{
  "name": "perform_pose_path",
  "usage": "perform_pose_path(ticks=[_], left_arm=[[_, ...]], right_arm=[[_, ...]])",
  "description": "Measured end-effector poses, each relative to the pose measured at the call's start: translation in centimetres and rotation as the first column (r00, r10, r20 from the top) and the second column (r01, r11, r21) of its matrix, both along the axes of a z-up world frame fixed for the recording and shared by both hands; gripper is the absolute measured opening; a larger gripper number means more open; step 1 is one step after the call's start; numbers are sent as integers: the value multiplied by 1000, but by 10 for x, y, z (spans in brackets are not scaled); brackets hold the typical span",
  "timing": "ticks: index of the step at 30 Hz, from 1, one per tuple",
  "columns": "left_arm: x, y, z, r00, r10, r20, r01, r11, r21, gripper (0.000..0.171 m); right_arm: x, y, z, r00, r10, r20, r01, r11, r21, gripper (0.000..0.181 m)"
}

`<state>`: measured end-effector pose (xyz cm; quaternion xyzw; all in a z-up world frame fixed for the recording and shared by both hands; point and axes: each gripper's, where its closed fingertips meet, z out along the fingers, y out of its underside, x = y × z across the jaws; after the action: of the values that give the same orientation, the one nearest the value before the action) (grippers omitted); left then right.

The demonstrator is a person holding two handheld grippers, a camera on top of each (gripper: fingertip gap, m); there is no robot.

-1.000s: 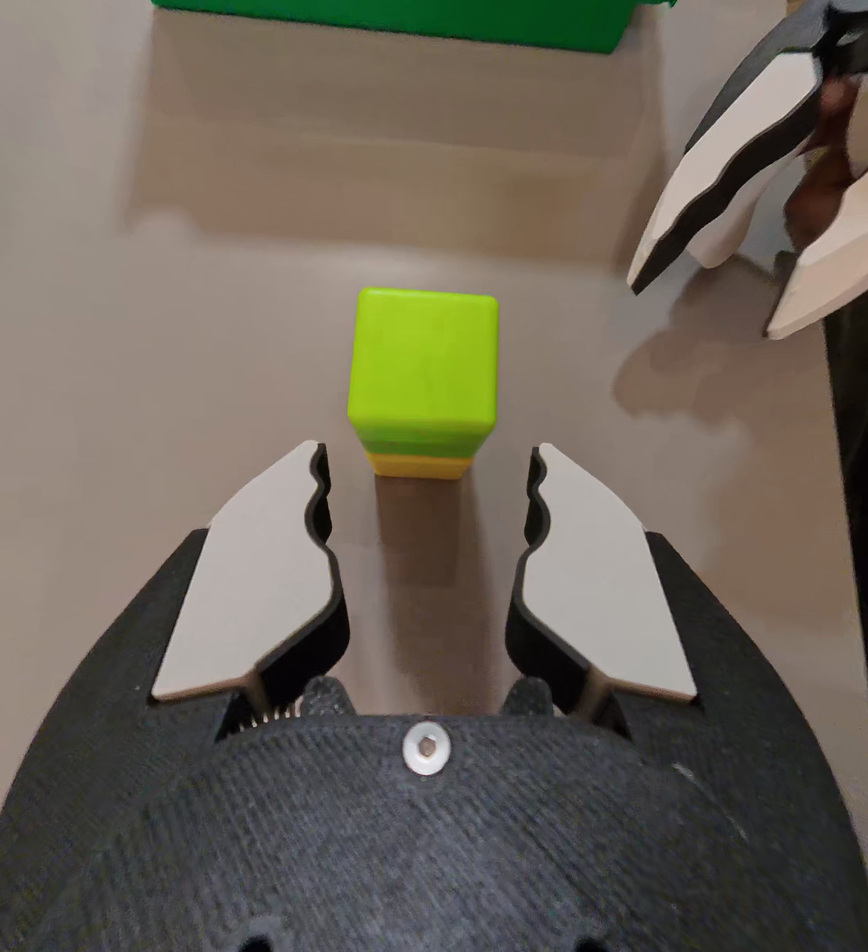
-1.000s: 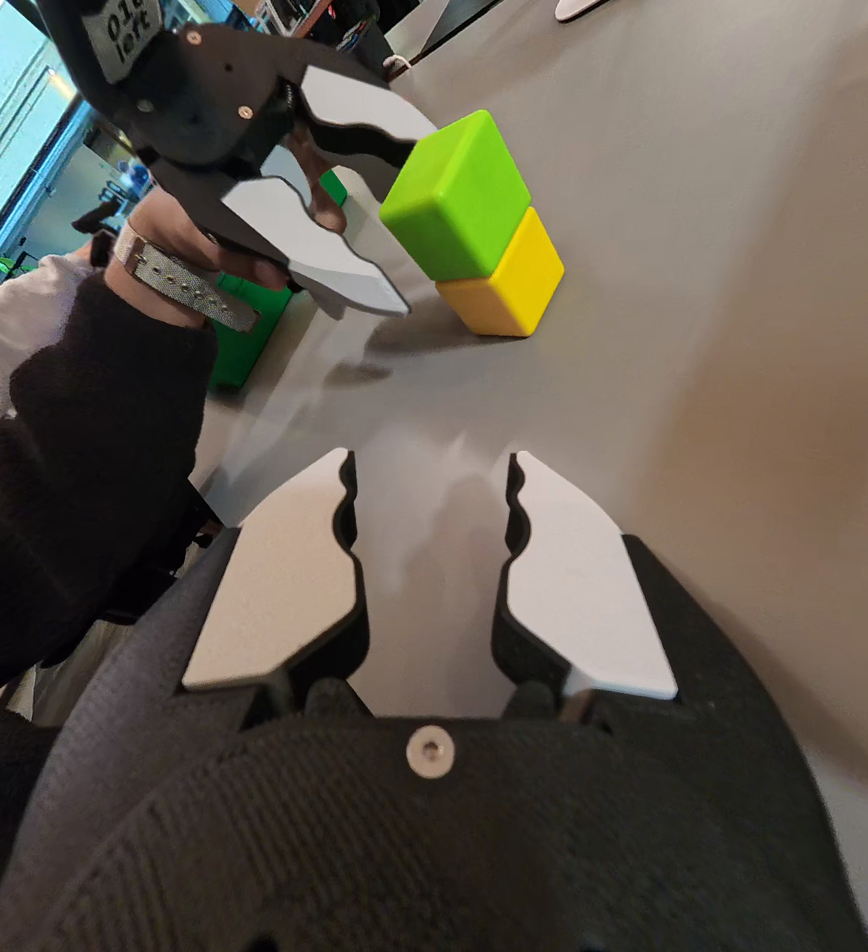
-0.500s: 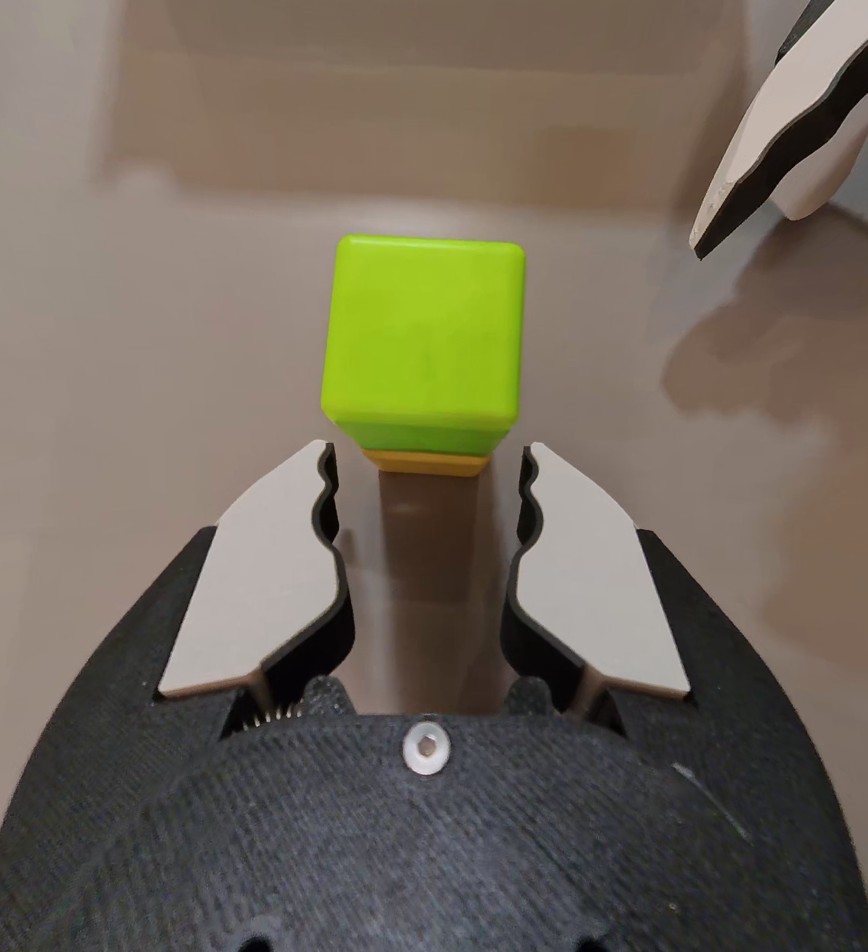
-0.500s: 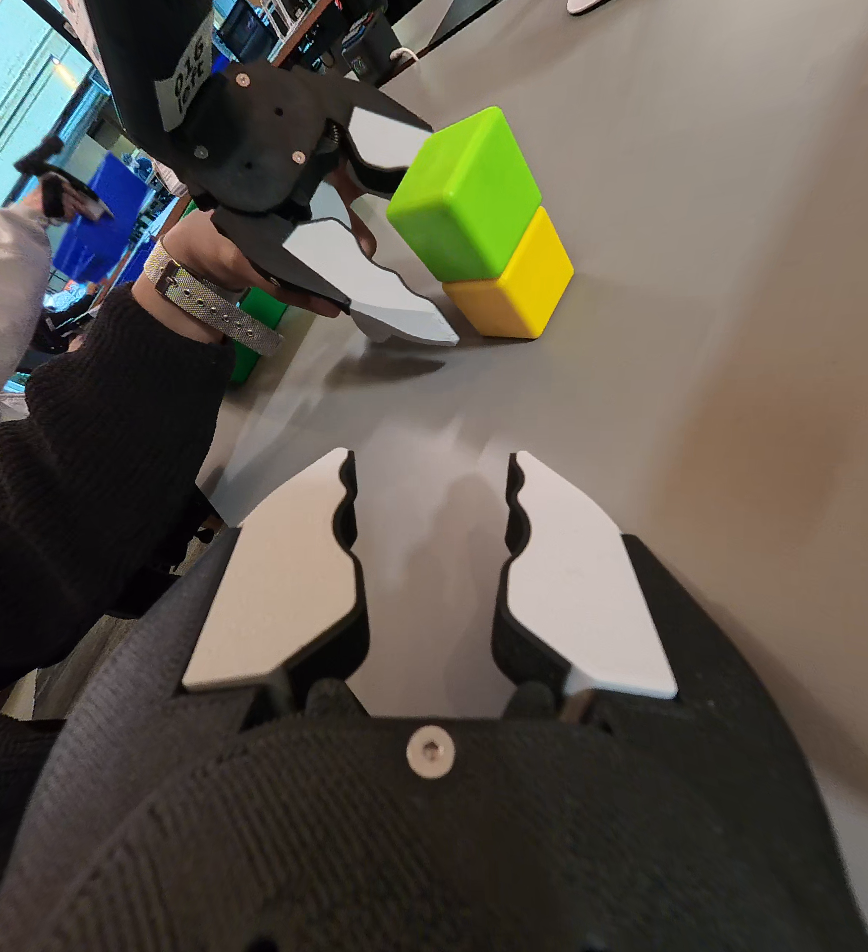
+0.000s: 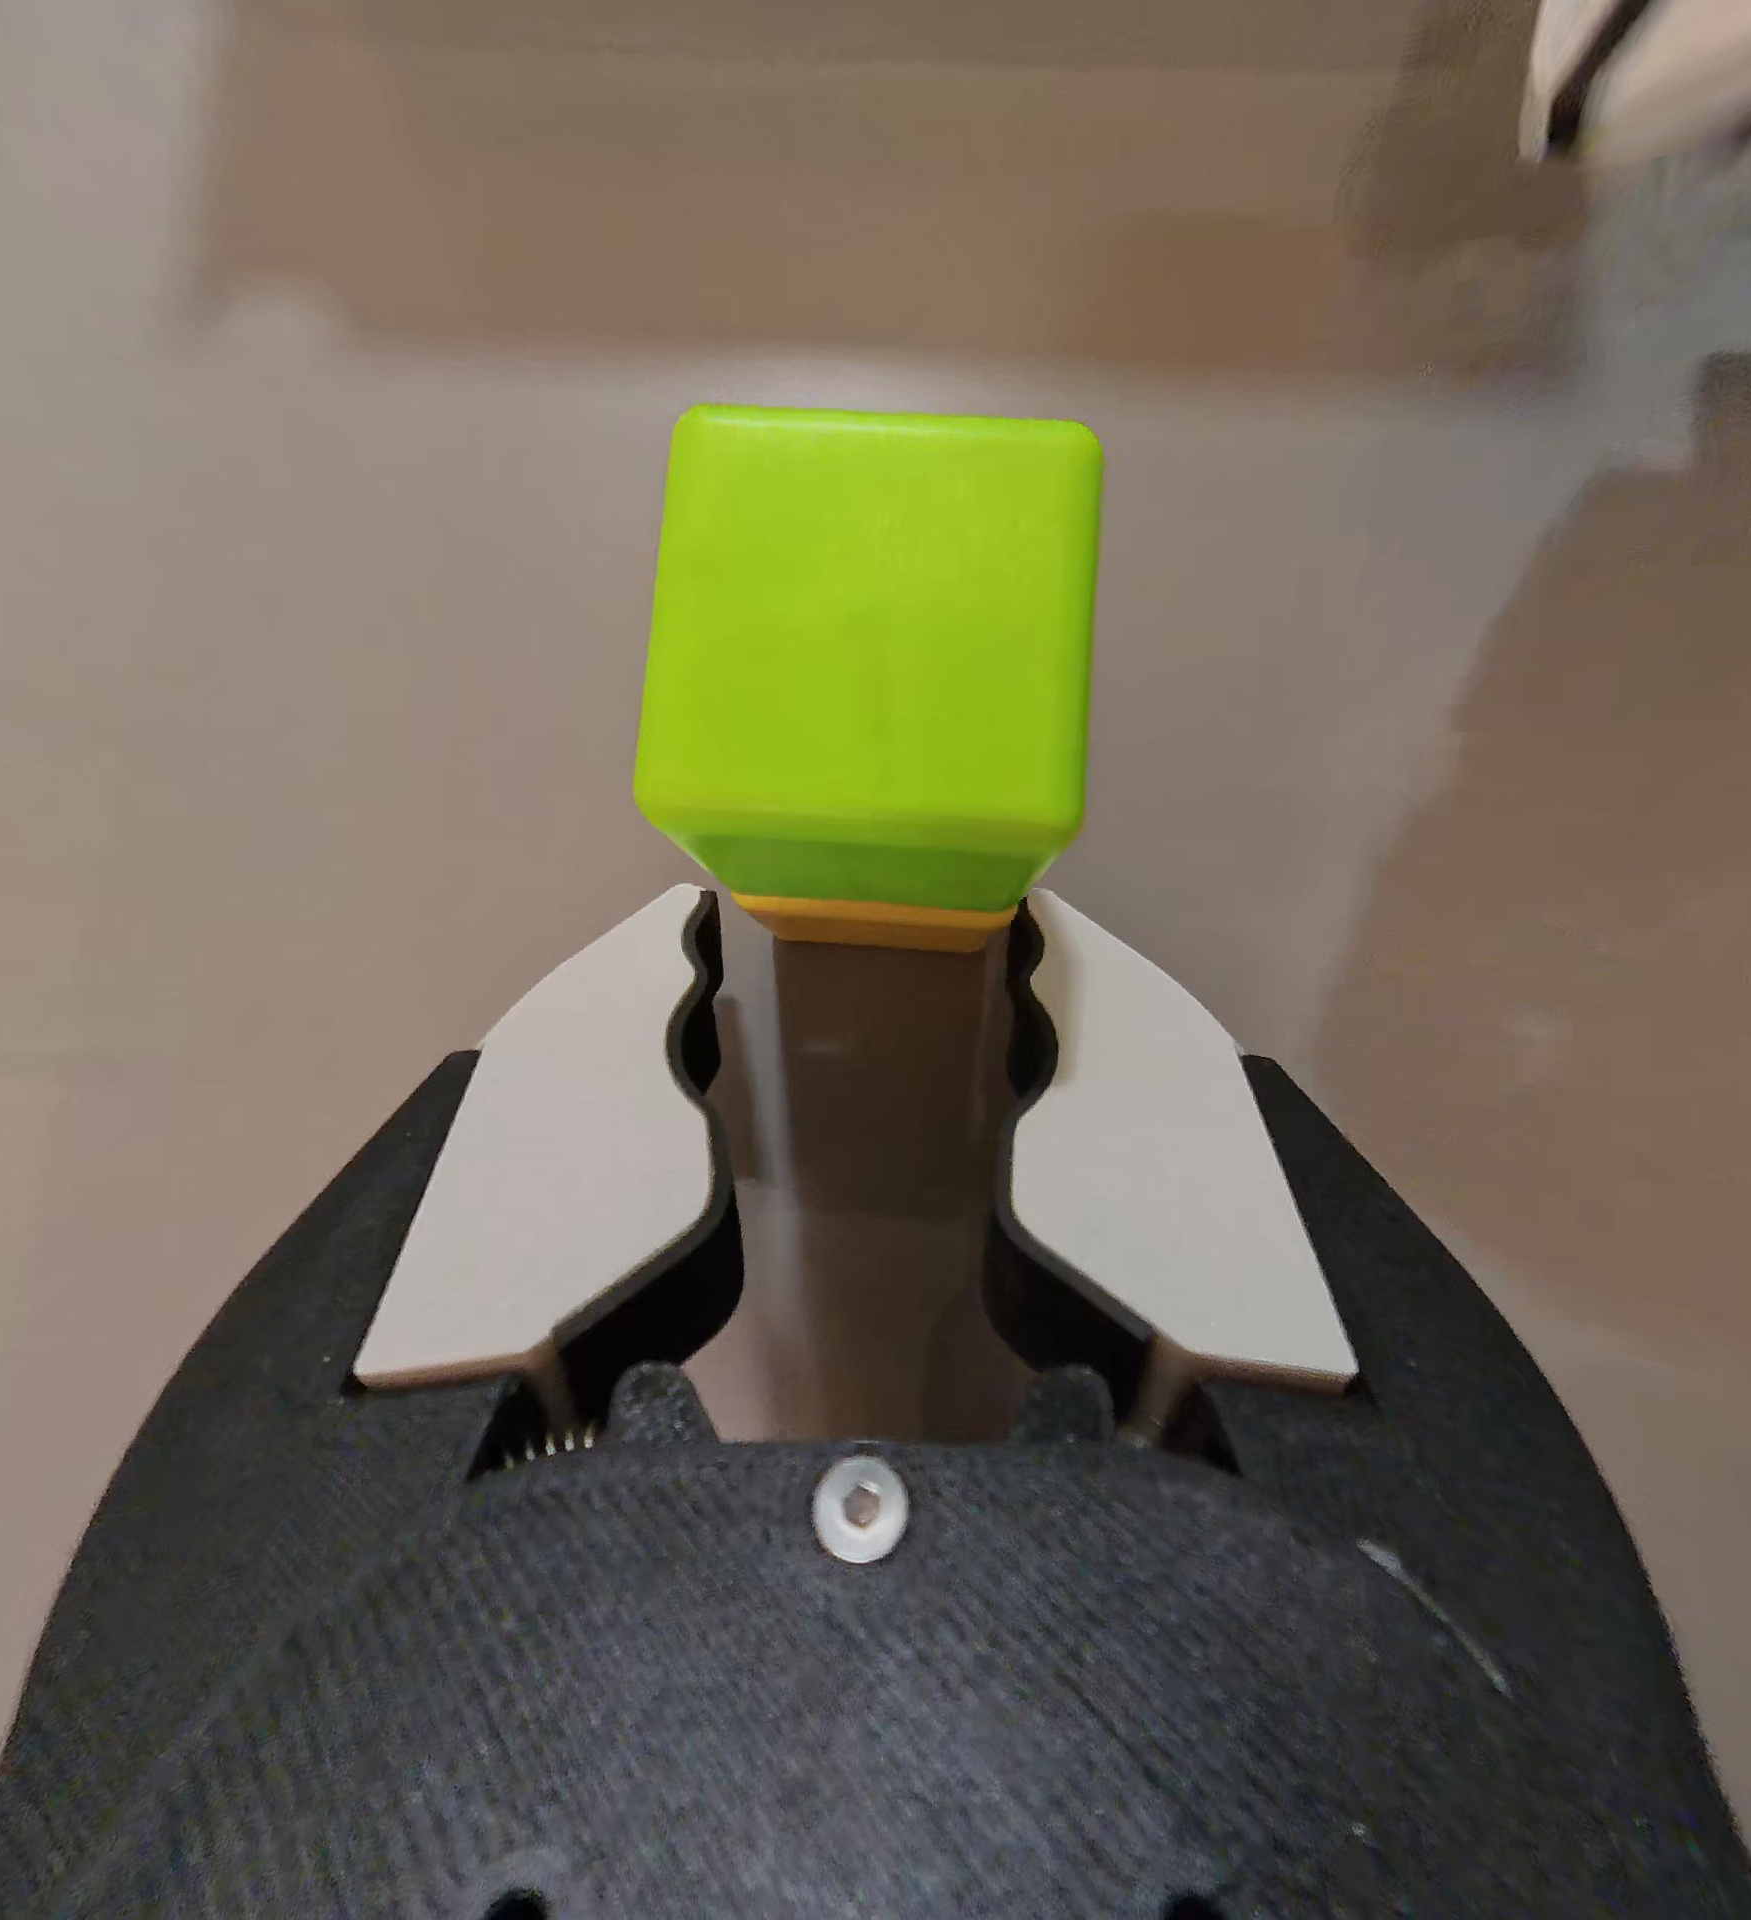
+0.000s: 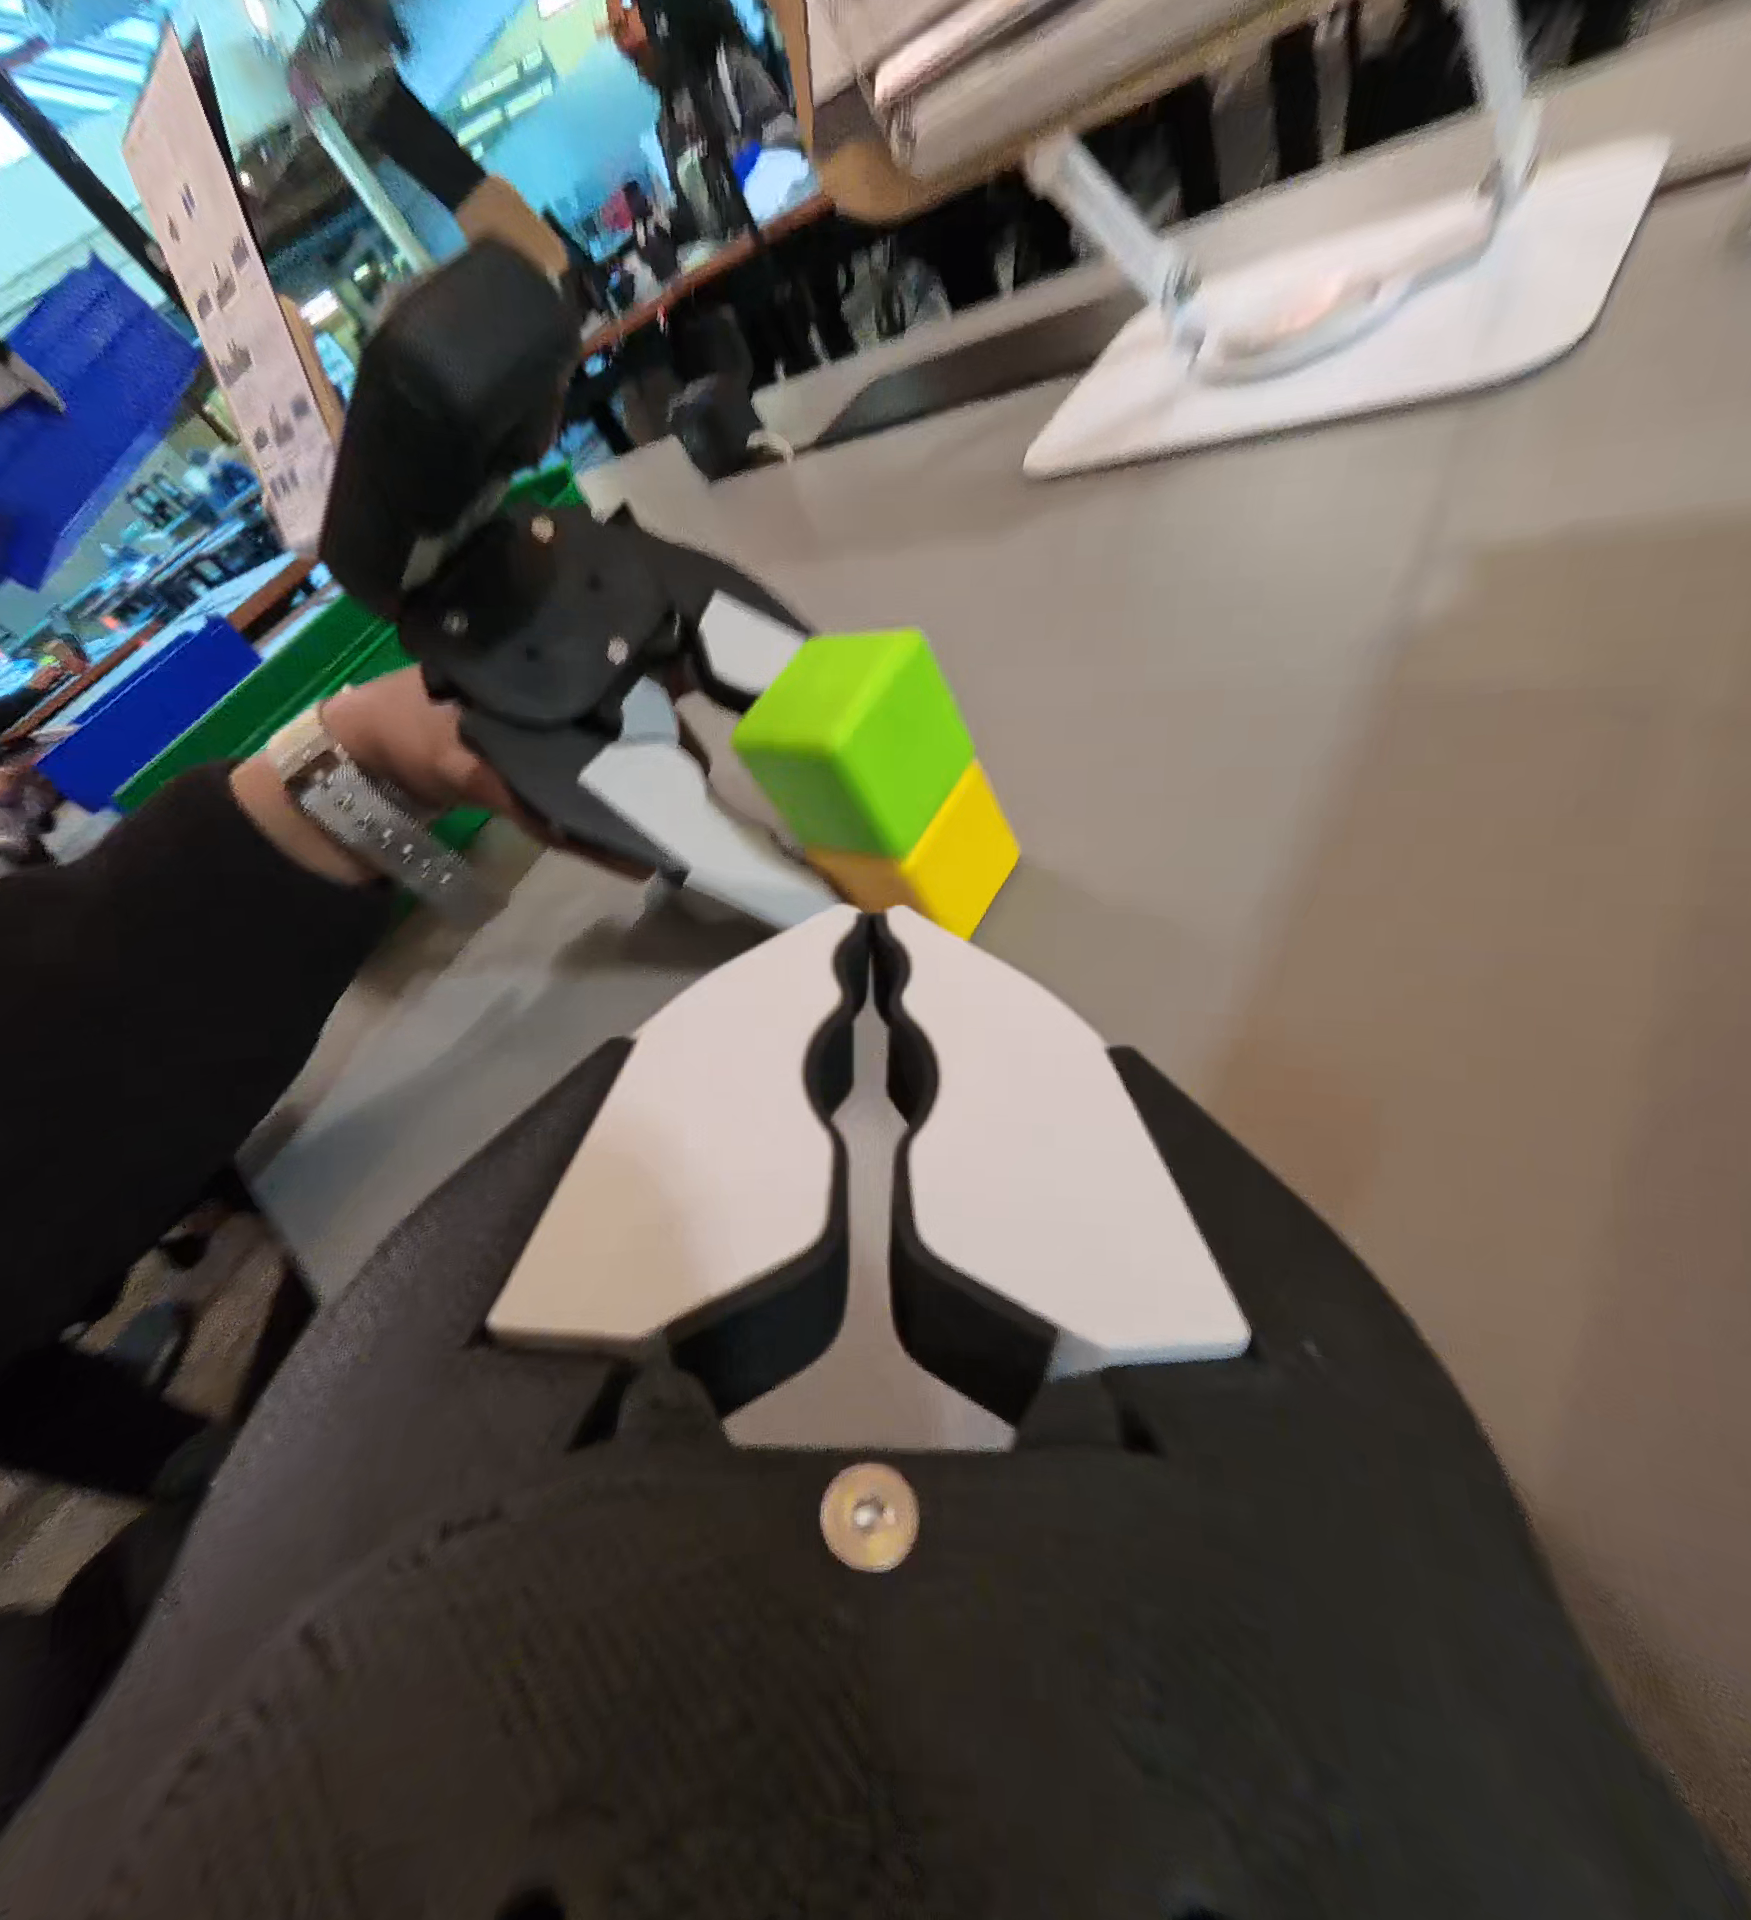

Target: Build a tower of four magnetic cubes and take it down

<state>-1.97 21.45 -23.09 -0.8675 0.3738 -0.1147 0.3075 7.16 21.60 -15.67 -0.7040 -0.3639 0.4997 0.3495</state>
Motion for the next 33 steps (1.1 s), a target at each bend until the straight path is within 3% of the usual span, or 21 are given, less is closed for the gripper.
perform_pose_path(ticks=[3, 8, 12, 23, 33], left_arm=[[1, 0, -2, 1000, -1, -5, 1, 1000, -2, 54], [4, 3, -2, 1000, 2, -2, -2, 1000, 16, 55], [7, 5, -2, 1000, 3, 9, -3, 1000, 28, 54], [6, 4, -4, 1000, 1, 12, -2, 1000, 12, 51], [5, 4, -4, 1000, 9, 6, -9, 1000, 4, 51]], right_arm=[[-8, 25, 0, 996, -91, -20, 91, 995, 49, 0], [-41, 29, -13, 995, -87, -58, 69, 962, -263, 0], [-54, 38, -28, 989, -135, -62, 102, 923, -372, 0], [-66, 24, -22, 993, -59, -102, 28, 958, -287, 0], [-67, 25, -24, 994, -61, -91, 32, 958, -286, 0]])
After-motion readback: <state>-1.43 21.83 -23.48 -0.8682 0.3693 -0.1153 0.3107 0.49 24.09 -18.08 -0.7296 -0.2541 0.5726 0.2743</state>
